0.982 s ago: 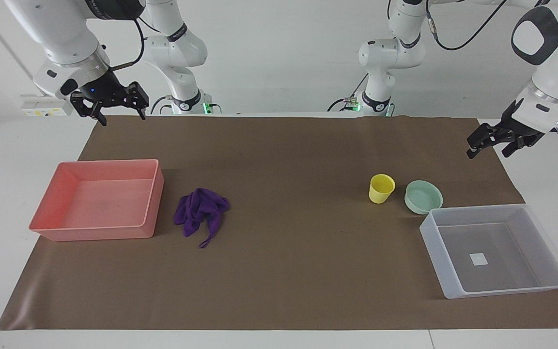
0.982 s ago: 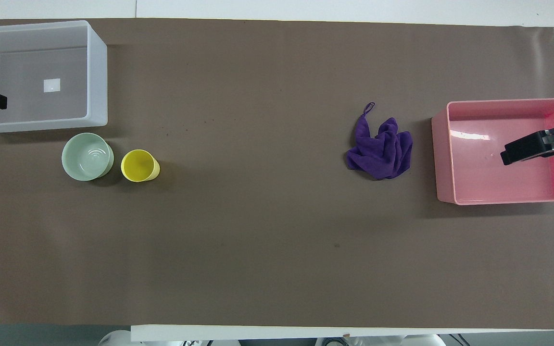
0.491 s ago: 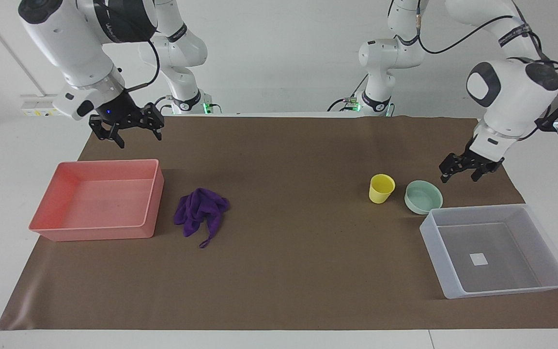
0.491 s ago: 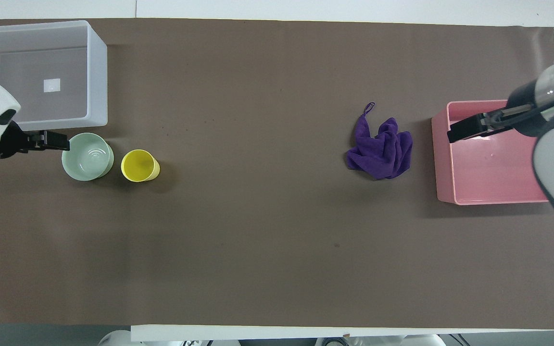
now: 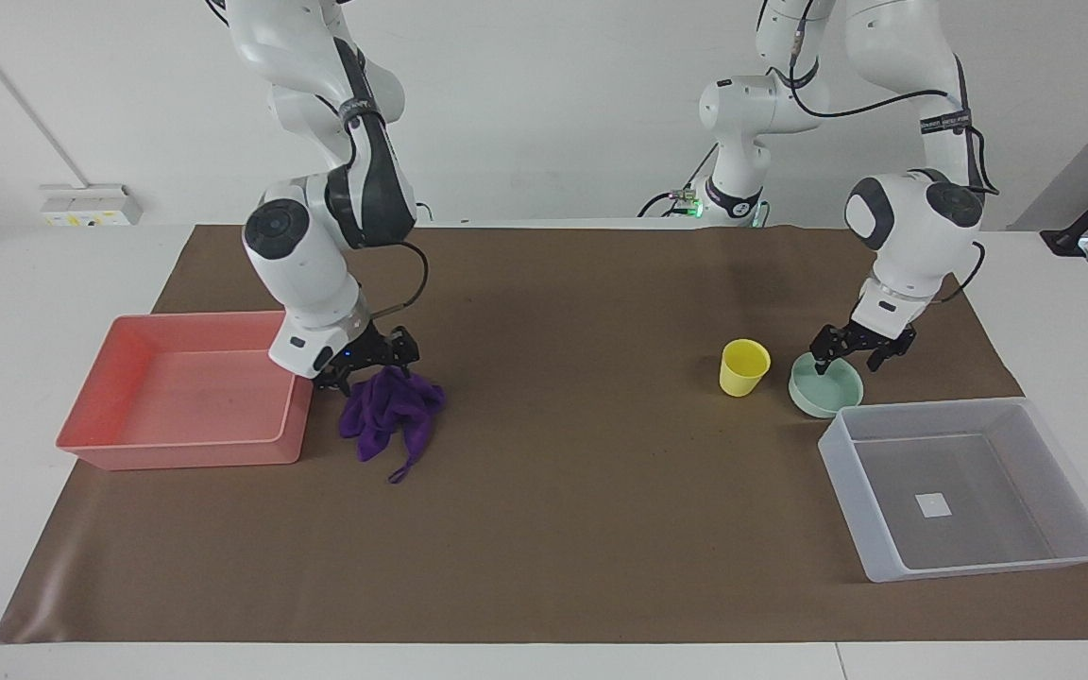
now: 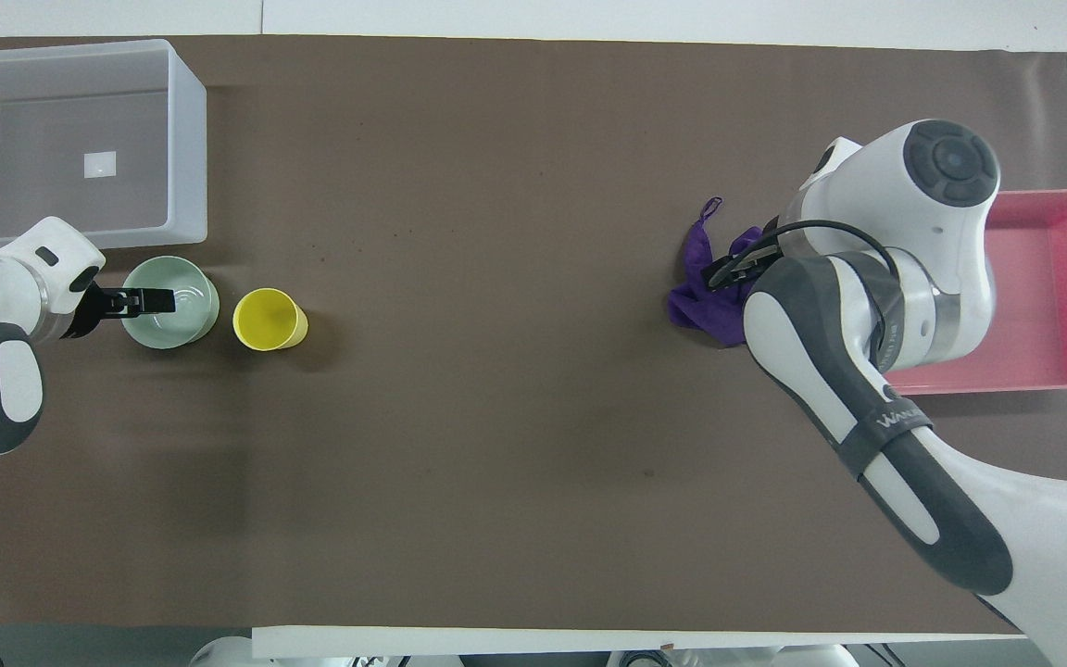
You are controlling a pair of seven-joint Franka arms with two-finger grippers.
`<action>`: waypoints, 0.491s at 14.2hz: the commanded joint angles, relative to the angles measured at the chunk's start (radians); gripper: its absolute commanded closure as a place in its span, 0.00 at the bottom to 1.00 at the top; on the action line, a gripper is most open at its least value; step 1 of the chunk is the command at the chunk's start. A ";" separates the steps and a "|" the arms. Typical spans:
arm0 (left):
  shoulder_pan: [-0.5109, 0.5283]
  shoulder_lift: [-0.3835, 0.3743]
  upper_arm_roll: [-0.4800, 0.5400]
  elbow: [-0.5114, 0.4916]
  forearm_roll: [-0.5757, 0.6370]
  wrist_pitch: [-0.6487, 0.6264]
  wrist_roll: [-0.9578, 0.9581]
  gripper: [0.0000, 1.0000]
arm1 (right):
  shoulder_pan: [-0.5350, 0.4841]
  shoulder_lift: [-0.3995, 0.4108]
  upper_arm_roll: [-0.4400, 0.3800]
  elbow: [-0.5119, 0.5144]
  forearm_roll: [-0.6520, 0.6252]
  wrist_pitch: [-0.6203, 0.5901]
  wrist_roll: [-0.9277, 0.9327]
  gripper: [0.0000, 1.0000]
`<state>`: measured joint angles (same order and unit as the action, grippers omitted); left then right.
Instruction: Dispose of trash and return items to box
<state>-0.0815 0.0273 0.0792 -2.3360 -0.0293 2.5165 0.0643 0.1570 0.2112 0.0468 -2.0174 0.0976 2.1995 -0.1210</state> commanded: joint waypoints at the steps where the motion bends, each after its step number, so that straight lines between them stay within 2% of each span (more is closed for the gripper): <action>1: 0.014 0.084 -0.006 0.059 -0.012 0.051 -0.008 0.00 | -0.001 0.026 0.001 -0.066 0.002 0.081 0.012 0.02; 2: 0.016 0.095 -0.006 0.061 -0.012 0.064 -0.009 0.03 | 0.001 0.030 0.001 -0.087 0.002 0.098 0.012 0.17; 3: 0.019 0.101 -0.006 0.057 -0.012 0.073 -0.011 0.26 | -0.002 0.028 0.001 -0.092 -0.001 0.086 0.009 0.45; 4: 0.023 0.102 -0.004 0.055 -0.012 0.064 -0.011 0.58 | -0.013 0.028 0.001 -0.090 -0.001 0.072 0.009 0.77; 5: 0.025 0.100 -0.004 0.053 -0.012 0.058 0.000 0.82 | -0.011 0.028 0.001 -0.087 -0.001 0.068 0.011 0.89; 6: 0.025 0.100 -0.004 0.053 -0.012 0.056 0.002 1.00 | -0.011 0.024 -0.001 -0.084 -0.001 0.065 0.014 1.00; 7: 0.025 0.100 -0.004 0.058 -0.012 0.050 0.002 1.00 | -0.014 0.022 -0.001 -0.067 -0.001 0.051 0.012 1.00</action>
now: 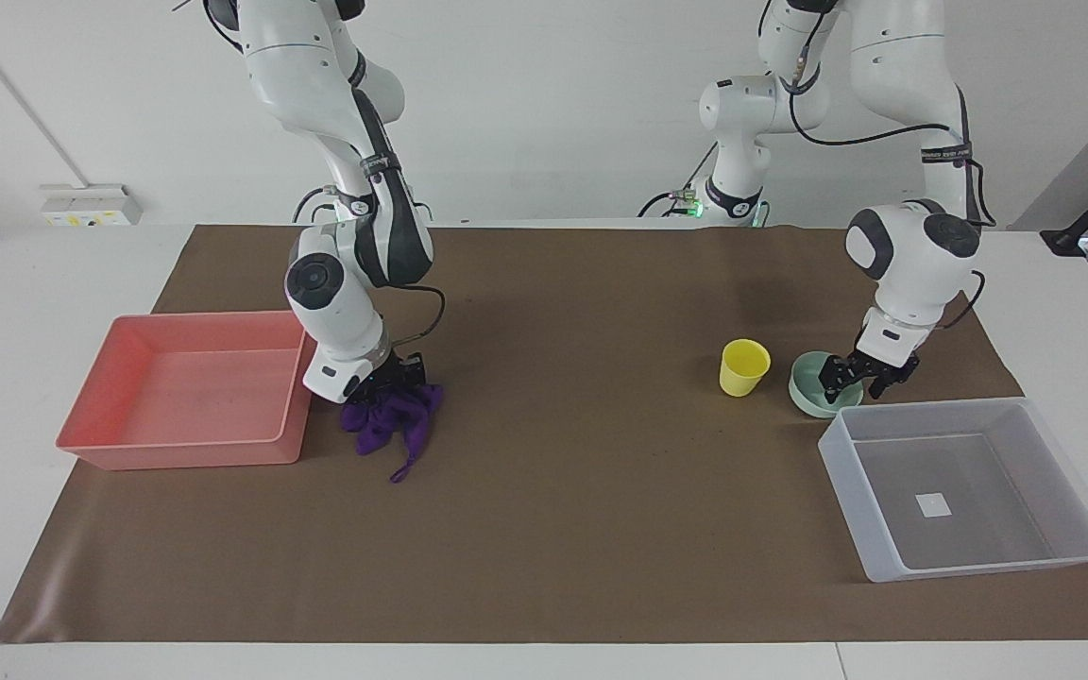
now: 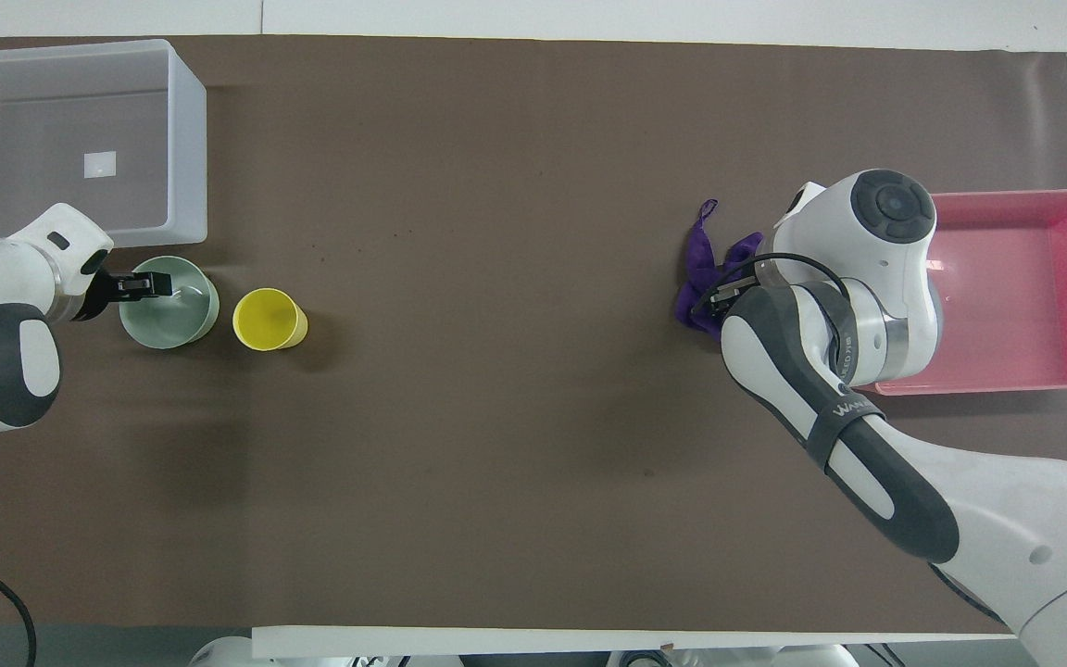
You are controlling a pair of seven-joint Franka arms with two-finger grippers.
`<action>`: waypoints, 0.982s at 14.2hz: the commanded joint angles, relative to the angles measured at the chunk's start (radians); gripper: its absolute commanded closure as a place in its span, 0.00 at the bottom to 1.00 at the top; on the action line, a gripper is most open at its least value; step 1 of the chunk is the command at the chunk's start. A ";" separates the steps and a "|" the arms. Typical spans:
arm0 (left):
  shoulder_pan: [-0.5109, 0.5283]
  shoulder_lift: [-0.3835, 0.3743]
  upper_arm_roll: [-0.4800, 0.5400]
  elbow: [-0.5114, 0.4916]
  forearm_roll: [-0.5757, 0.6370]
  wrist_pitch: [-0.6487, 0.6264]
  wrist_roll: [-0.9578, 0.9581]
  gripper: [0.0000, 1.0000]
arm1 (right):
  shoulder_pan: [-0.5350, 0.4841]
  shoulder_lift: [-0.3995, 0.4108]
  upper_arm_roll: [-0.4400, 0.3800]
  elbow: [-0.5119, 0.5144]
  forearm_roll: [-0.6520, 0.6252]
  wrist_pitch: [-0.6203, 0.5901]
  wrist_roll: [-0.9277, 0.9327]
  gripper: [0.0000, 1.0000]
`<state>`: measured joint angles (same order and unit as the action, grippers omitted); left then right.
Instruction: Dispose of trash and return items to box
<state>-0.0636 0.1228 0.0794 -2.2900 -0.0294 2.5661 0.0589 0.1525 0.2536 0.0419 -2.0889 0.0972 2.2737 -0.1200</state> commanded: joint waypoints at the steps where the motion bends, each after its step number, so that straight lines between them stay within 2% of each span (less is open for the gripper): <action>1: 0.007 0.005 -0.004 0.017 -0.012 -0.019 0.007 1.00 | -0.011 -0.022 0.001 0.032 -0.002 -0.043 0.008 1.00; 3: 0.007 -0.005 -0.004 0.041 -0.012 -0.081 0.006 1.00 | -0.020 -0.049 -0.002 0.082 -0.004 -0.120 0.008 1.00; 5: 0.007 -0.063 -0.004 0.043 -0.012 -0.174 0.004 1.00 | -0.050 -0.086 -0.002 0.147 -0.004 -0.215 0.008 1.00; 7: 0.005 -0.136 -0.007 0.072 -0.012 -0.333 -0.001 1.00 | -0.053 -0.131 -0.005 0.188 -0.005 -0.273 0.011 1.00; 9: 0.005 -0.190 -0.009 0.153 -0.012 -0.528 -0.002 1.00 | -0.071 -0.171 -0.008 0.222 -0.028 -0.328 0.011 1.00; 11: 0.005 -0.169 -0.009 0.309 -0.015 -0.663 -0.004 1.00 | -0.102 -0.204 -0.008 0.268 -0.054 -0.396 0.010 1.00; 12: 0.007 -0.129 -0.007 0.372 -0.023 -0.668 -0.005 1.00 | -0.125 -0.226 -0.008 0.280 -0.072 -0.422 0.008 1.00; 14: 0.011 -0.086 0.005 0.399 -0.047 -0.545 -0.017 1.00 | -0.197 -0.258 -0.005 0.279 -0.088 -0.466 -0.001 1.00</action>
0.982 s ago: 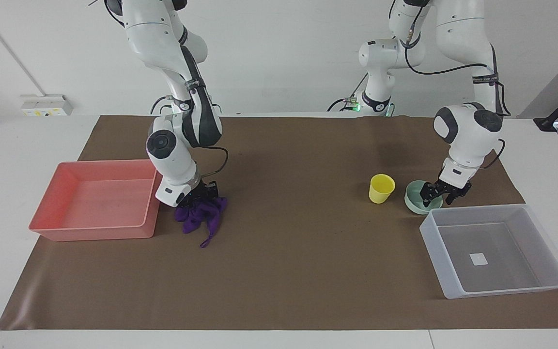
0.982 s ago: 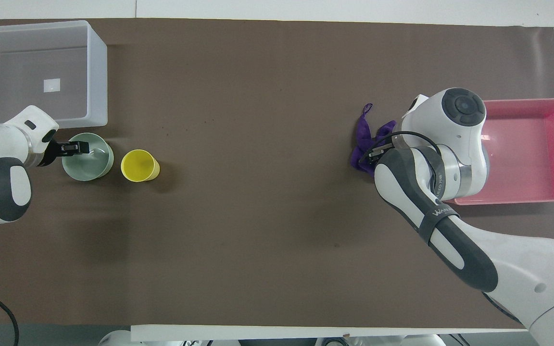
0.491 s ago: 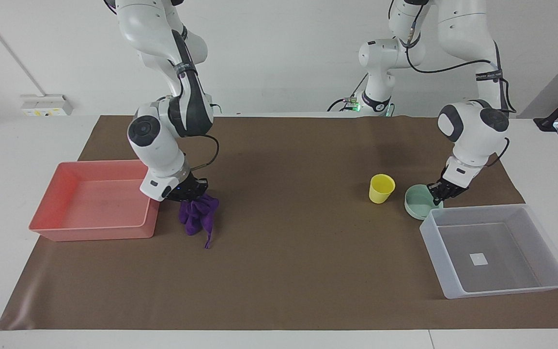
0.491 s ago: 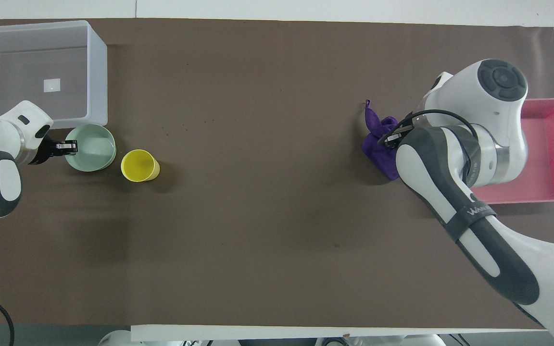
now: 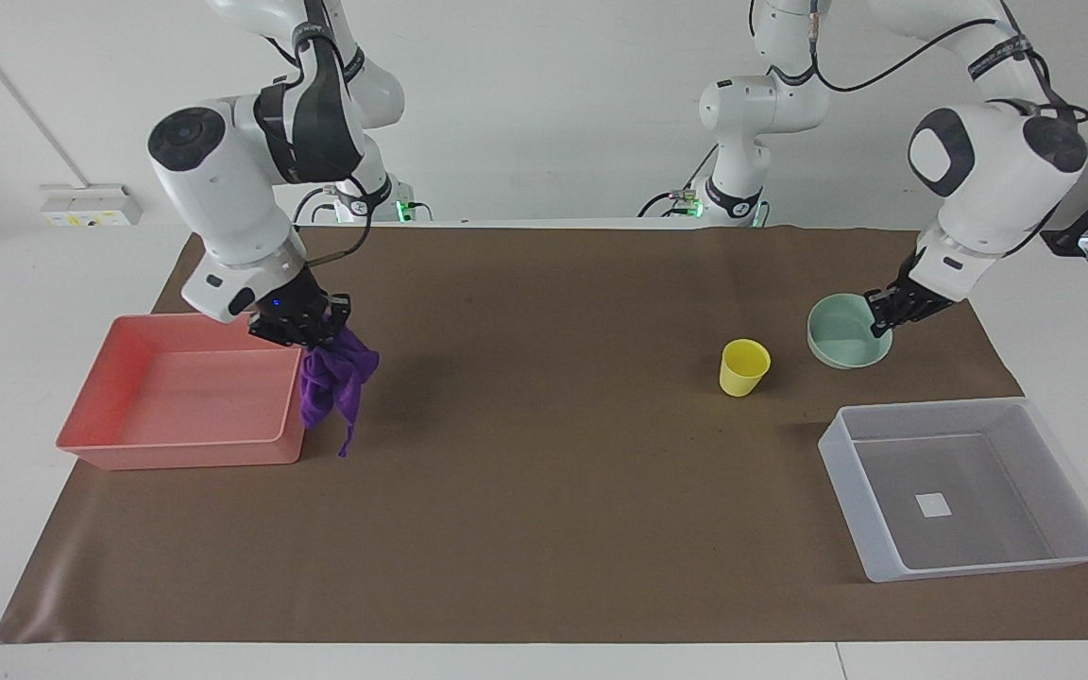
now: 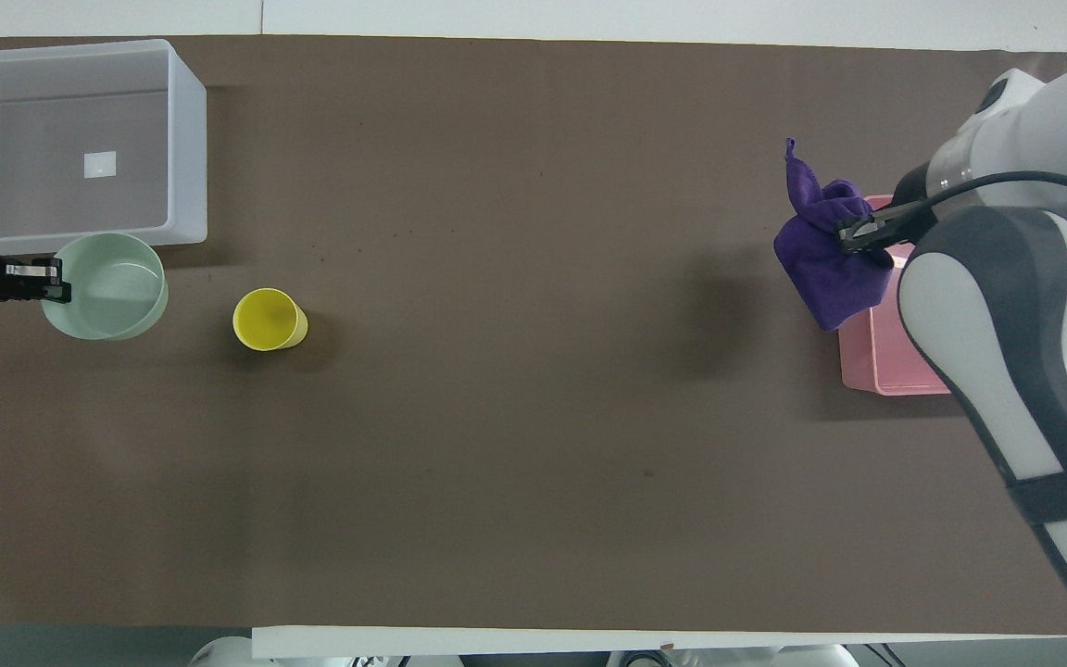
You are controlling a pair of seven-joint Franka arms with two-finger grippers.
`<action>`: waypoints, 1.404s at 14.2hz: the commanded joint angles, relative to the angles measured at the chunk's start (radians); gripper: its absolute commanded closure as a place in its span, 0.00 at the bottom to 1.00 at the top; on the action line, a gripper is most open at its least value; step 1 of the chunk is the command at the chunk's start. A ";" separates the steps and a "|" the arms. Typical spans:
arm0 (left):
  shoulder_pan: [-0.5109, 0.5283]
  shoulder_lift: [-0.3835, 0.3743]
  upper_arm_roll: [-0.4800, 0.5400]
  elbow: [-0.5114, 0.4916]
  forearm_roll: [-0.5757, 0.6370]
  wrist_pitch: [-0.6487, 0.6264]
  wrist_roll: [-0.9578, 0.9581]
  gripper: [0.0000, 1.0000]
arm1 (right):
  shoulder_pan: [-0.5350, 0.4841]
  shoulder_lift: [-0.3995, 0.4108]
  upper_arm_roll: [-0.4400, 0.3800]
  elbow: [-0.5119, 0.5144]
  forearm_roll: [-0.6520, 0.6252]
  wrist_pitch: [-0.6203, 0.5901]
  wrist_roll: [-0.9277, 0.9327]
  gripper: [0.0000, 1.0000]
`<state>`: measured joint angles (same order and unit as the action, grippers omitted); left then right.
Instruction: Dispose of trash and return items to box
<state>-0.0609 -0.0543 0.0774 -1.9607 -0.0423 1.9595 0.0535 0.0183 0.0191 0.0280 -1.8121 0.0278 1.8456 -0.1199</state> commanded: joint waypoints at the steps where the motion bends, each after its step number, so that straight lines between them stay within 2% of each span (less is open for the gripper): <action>1: 0.012 0.166 0.018 0.098 -0.069 0.141 -0.029 1.00 | -0.101 -0.025 0.009 -0.003 -0.019 -0.054 -0.018 1.00; 4: 0.012 0.400 0.062 0.358 -0.088 0.214 -0.029 1.00 | -0.173 -0.053 0.007 -0.064 -0.045 -0.052 -0.033 0.99; 6: 0.016 0.506 0.067 0.468 -0.090 0.243 -0.030 1.00 | -0.240 -0.071 0.007 -0.122 -0.046 -0.023 -0.120 0.99; 9: 0.029 0.580 0.084 0.456 -0.183 0.392 -0.034 1.00 | -0.278 -0.068 0.007 -0.231 -0.046 0.061 -0.139 0.99; 12: 0.030 0.574 0.093 0.330 -0.177 0.484 -0.026 0.99 | -0.284 -0.053 0.007 -0.332 -0.048 0.202 -0.158 0.97; 13: 0.030 0.571 0.093 0.313 -0.174 0.489 -0.018 0.81 | -0.294 -0.026 0.007 -0.332 -0.048 0.227 -0.184 0.92; 14: 0.030 0.565 0.093 0.298 -0.174 0.490 0.023 0.27 | -0.294 -0.015 0.007 -0.332 -0.048 0.234 -0.196 0.87; 15: 0.030 0.564 0.093 0.301 -0.176 0.486 0.041 0.14 | -0.290 -0.013 0.007 -0.332 -0.048 0.233 -0.198 0.73; 16: 0.029 0.559 0.093 0.309 -0.177 0.483 0.034 0.06 | -0.287 -0.013 0.007 -0.326 -0.048 0.231 -0.199 0.54; 17: 0.029 0.533 0.093 0.321 -0.180 0.461 0.028 0.00 | -0.288 -0.011 0.009 -0.325 -0.048 0.233 -0.198 0.21; 18: 0.029 0.495 0.093 0.324 -0.182 0.414 0.025 0.00 | -0.284 -0.010 0.009 -0.316 -0.046 0.231 -0.190 0.05; 20: 0.026 0.374 0.091 0.318 -0.179 0.250 0.022 0.00 | -0.272 -0.007 0.018 -0.283 -0.046 0.208 -0.187 0.01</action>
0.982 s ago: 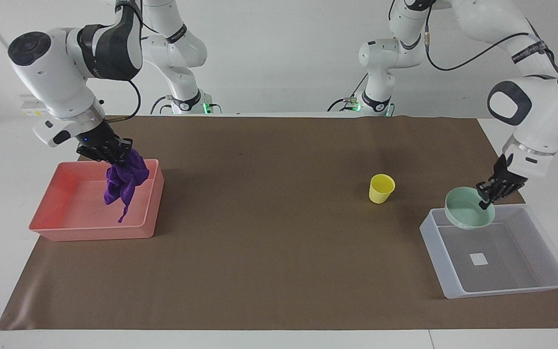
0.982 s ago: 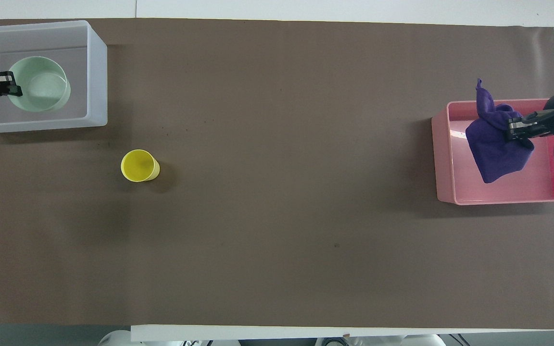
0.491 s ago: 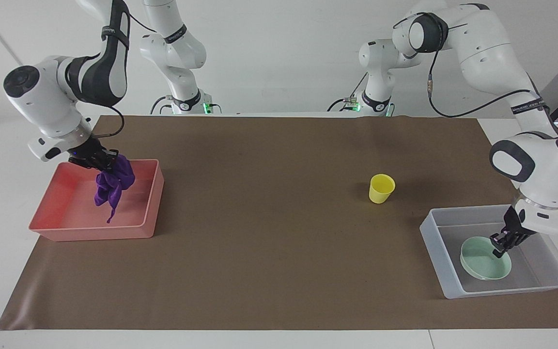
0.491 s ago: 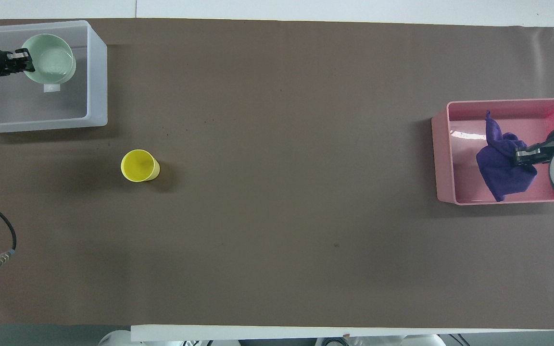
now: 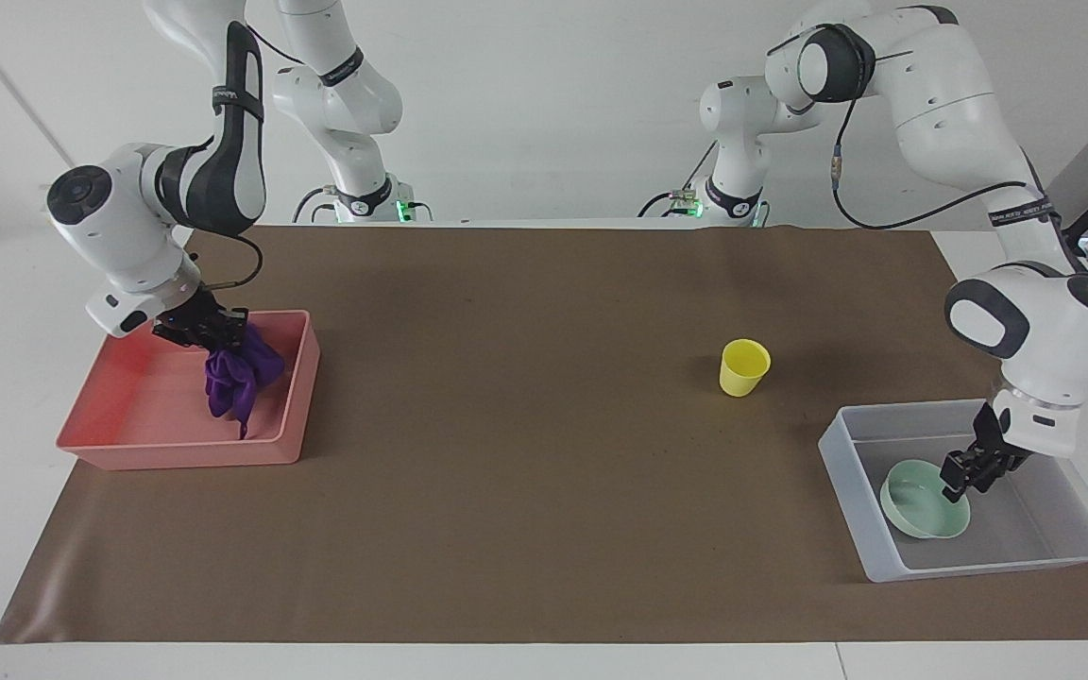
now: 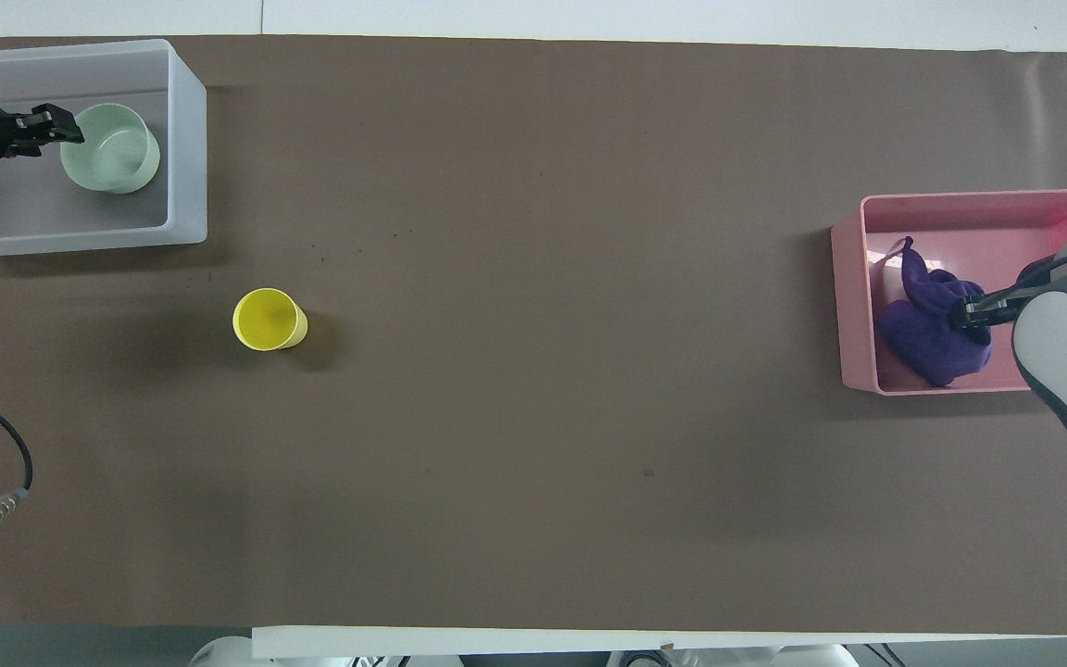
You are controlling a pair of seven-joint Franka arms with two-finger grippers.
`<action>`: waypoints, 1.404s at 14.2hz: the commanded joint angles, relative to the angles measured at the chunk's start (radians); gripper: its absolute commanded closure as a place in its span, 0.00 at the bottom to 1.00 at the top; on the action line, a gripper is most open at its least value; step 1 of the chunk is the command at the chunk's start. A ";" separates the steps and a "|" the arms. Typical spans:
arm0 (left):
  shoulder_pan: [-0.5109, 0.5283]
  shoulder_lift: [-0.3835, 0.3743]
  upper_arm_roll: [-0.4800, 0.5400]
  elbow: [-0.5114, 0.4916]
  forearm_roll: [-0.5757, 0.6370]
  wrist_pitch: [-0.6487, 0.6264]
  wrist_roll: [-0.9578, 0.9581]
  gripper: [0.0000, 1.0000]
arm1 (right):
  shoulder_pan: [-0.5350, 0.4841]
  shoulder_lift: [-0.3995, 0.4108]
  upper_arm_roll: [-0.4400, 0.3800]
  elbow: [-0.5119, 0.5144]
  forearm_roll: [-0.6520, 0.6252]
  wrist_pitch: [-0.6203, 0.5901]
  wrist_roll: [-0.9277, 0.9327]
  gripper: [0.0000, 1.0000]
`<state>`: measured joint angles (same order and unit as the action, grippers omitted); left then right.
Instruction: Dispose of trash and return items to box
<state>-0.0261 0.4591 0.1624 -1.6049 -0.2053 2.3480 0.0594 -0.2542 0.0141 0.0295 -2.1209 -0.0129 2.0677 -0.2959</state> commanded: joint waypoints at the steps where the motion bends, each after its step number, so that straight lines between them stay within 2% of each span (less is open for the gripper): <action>1: -0.017 -0.190 0.000 -0.044 -0.014 -0.226 0.008 0.00 | 0.027 -0.006 0.018 0.045 -0.002 -0.027 -0.009 0.01; 3: -0.025 -0.281 -0.017 -0.102 -0.009 -0.440 -0.006 0.00 | 0.091 -0.005 0.018 0.096 0.010 -0.047 0.059 0.01; 4: -0.025 -0.333 -0.045 -0.169 -0.008 -0.493 -0.007 0.00 | 0.122 0.001 0.018 0.123 0.010 -0.058 0.099 0.01; 5: -0.025 -0.402 -0.079 -0.264 -0.008 -0.493 -0.010 0.00 | 0.157 0.007 0.018 0.149 0.010 -0.078 0.131 0.01; 6: -0.023 -0.463 -0.131 -0.365 0.004 -0.460 -0.024 0.00 | 0.179 0.017 0.018 0.168 0.010 -0.099 0.167 0.01; 8: -0.023 -0.526 -0.239 -0.516 0.024 -0.333 -0.138 0.00 | 0.220 0.029 0.018 0.220 0.011 -0.162 0.221 0.01; 10: -0.023 -0.563 -0.338 -0.662 0.026 -0.090 -0.257 0.01 | 0.217 0.064 0.018 0.338 0.010 -0.283 0.233 0.01; 12: -0.022 -0.554 -0.357 -0.722 0.030 0.016 -0.273 0.01 | 0.213 0.067 0.018 0.438 0.008 -0.398 0.233 0.01; 14: -0.015 -0.545 -0.357 -0.724 0.061 0.031 -0.279 0.01 | 0.213 0.049 0.010 0.501 0.008 -0.515 0.232 0.01; 17: -0.012 -0.536 -0.357 -0.759 0.073 0.066 -0.274 0.01 | 0.193 -0.040 0.006 0.513 0.007 -0.618 0.230 0.00; 18: -0.012 -0.536 -0.357 -0.771 0.073 0.066 -0.277 0.12 | 0.188 -0.063 0.006 0.509 0.007 -0.647 0.230 0.00; 19: -0.012 -0.537 -0.356 -0.789 0.076 0.073 -0.277 0.67 | 0.185 -0.087 0.006 0.504 0.008 -0.679 0.232 0.00; 20: -0.011 -0.539 -0.356 -0.803 0.098 0.094 -0.276 0.99 | 0.184 -0.101 0.006 0.504 0.008 -0.704 0.230 0.00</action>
<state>-0.0376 -0.0572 -0.1960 -2.3540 -0.1411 2.3886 -0.2024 -0.0590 -0.0489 0.0314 -1.6026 -0.0098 1.4000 -0.0686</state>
